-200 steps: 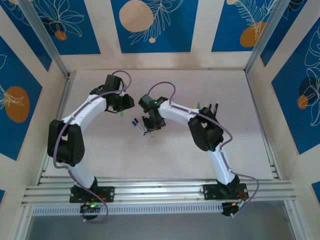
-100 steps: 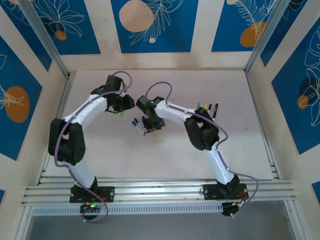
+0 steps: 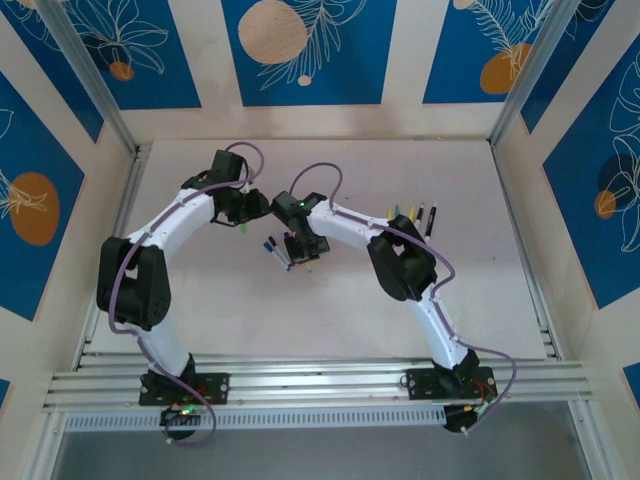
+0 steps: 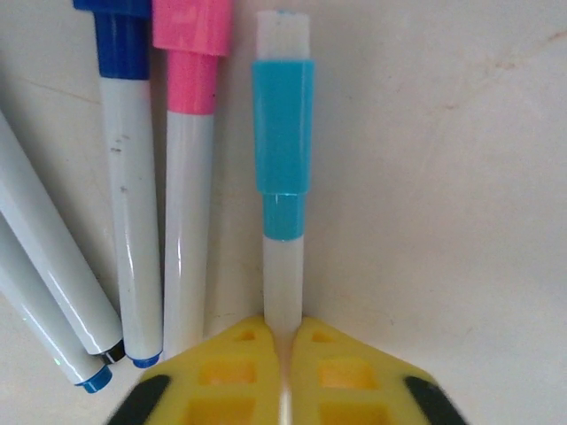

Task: Open the pen caps

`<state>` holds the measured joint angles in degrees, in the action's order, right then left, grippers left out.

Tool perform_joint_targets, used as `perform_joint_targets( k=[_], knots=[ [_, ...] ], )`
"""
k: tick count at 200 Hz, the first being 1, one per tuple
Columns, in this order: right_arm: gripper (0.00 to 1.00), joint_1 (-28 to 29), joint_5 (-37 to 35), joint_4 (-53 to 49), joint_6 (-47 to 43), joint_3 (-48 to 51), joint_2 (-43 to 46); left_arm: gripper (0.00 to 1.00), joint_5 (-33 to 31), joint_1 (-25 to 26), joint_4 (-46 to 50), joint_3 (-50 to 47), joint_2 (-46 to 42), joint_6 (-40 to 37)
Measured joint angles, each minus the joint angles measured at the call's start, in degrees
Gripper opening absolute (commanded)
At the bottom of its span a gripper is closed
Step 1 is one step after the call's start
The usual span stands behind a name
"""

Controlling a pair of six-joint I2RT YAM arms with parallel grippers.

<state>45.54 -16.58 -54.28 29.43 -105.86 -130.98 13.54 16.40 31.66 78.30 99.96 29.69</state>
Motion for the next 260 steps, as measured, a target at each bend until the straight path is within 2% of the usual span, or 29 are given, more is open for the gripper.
perform_joint_targets(
  k=[40,65,117,186,260],
  knots=[
    [0.0,-0.13,0.09,1.68,0.0,1.95,1.2,0.27,0.17,0.0,-0.35,0.0,0.0,0.31],
    [0.0,-0.96,1.25,5.16,-0.68,6.1,3.8,0.32,0.87,0.11,-0.63,0.15,0.11,0.55],
    [0.0,-6.54,9.7,13.03,-2.01,19.37,14.43,0.39,4.66,0.7,-2.14,0.76,1.33,3.17],
    [0.0,-6.29,18.16,19.23,-2.8,19.85,20.74,0.42,8.63,3.02,-6.86,0.76,1.92,6.78],
    [0.0,-6.29,19.67,20.22,-2.8,19.82,22.1,0.41,10.75,4.48,-10.03,0.76,3.67,9.38]
  ],
)
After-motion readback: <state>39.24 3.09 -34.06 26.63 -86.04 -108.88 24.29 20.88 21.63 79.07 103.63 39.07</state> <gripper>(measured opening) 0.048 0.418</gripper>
